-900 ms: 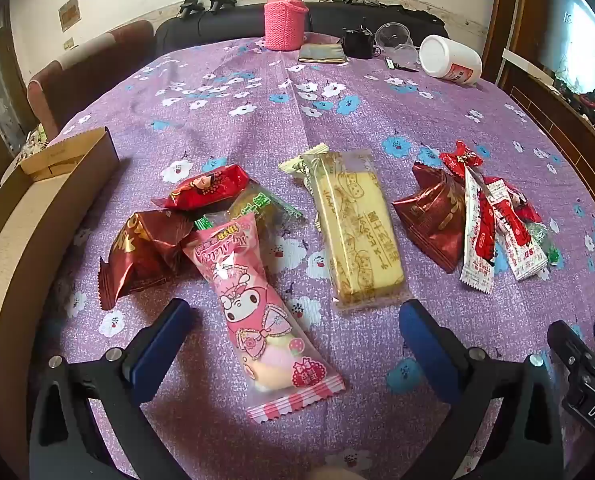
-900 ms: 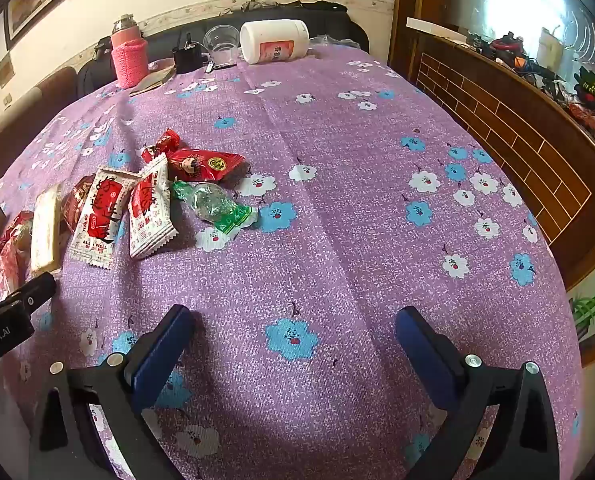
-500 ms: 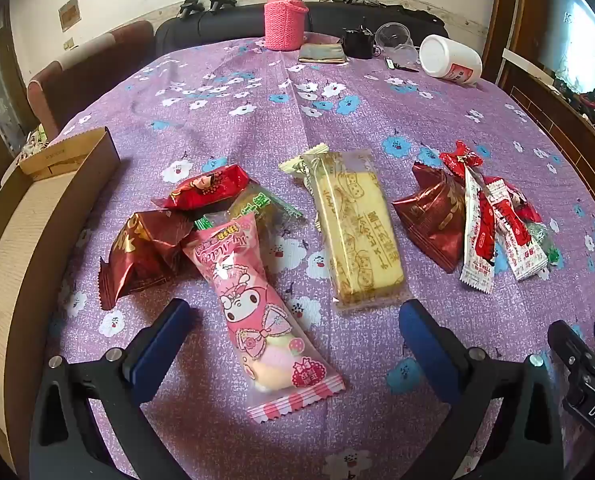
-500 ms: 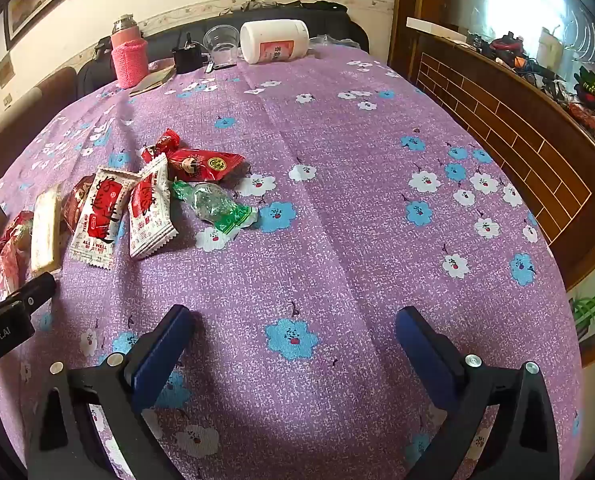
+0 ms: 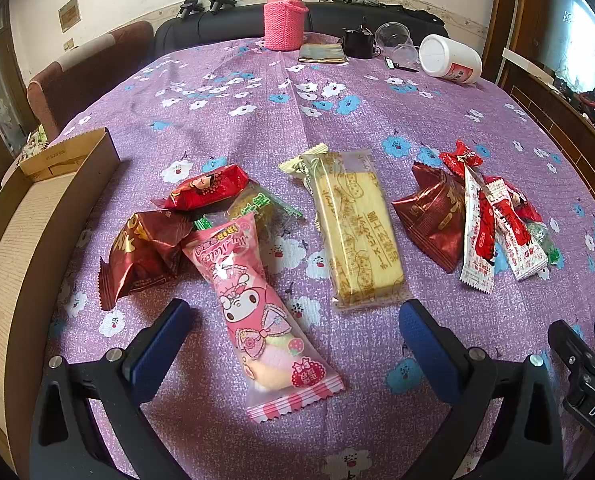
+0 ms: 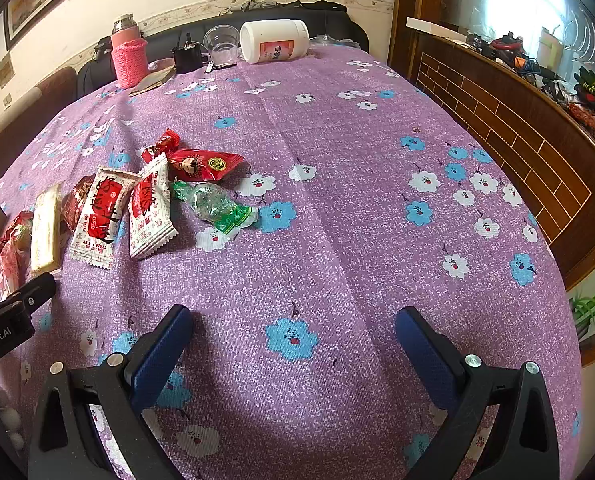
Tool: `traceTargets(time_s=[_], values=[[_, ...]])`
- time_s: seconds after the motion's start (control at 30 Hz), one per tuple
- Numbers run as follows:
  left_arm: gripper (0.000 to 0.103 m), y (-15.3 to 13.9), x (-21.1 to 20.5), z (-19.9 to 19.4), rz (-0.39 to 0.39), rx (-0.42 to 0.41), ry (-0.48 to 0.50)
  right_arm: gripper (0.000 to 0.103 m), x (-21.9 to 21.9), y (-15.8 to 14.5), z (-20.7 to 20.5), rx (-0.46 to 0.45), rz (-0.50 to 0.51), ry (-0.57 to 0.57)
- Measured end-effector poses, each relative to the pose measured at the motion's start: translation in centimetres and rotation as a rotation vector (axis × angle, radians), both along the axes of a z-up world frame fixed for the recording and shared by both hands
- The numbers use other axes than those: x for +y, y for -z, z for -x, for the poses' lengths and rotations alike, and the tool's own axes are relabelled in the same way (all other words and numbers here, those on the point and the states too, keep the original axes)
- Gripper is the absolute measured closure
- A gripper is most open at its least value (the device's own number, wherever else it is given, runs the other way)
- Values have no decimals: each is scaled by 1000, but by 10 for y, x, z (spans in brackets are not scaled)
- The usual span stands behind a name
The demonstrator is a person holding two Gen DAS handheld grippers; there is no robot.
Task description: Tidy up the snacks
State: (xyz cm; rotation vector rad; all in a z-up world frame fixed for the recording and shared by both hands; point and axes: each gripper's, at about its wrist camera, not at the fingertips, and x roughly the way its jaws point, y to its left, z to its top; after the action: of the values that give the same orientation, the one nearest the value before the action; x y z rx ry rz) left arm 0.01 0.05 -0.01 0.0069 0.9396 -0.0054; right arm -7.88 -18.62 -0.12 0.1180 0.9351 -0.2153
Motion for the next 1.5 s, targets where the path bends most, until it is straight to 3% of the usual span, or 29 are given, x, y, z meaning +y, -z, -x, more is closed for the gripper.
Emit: traceTargets(time_s=[0.2,0.37,0.4,0.43,0.53,0.63,0.7,0.8,0.93,0.97,1.0,1.03,1.07,1.23,1.33,1.47,1.5], values=[[0,0,0,4,-3,56,68,1,0,1,-1,0,-6,5],[0,-4,7,19,7,119,150,1,-1,-1,-4,57,-23,6],[3,-5,8,25,26,118,163,1,-1,-2,-5,61,-23,7],[12,-9,14,34,67,110,184,1,0,-1,-1,62,-24,6],[29,-25,31,57,144,54,224,1,2,-1,7,63,-23,-6],[29,-55,60,84,141,-87,223,1,3,-2,12,69,-16,-12],[29,-72,80,97,130,-160,201,7,3,-5,17,71,-11,-6],[29,-97,118,111,139,-270,168,10,14,-28,34,-15,-17,-31],[30,-106,143,98,188,-253,131,10,51,-64,44,-156,-77,-182],[34,-105,145,95,210,-237,127,11,62,-68,42,-169,-105,-230],[53,-101,145,93,224,-218,129,12,70,-69,39,-174,-123,-258],[71,-96,144,89,252,-184,144,20,82,-70,32,-173,-151,-297],[75,-90,140,88,274,-160,162,29,89,-69,26,-168,-173,-324],[74,-77,124,90,273,-114,197,33,123,-51,-31,-116,-284,-373],[60,-72,117,87,284,-94,217,33,136,-40,-49,-93,-269,-373],[60,-64,109,73,304,-63,224,33,150,-30,-71,-61,-235,-385],[60,-61,107,69,308,-51,224,37,148,-30,-76,-53,-233,-383]])
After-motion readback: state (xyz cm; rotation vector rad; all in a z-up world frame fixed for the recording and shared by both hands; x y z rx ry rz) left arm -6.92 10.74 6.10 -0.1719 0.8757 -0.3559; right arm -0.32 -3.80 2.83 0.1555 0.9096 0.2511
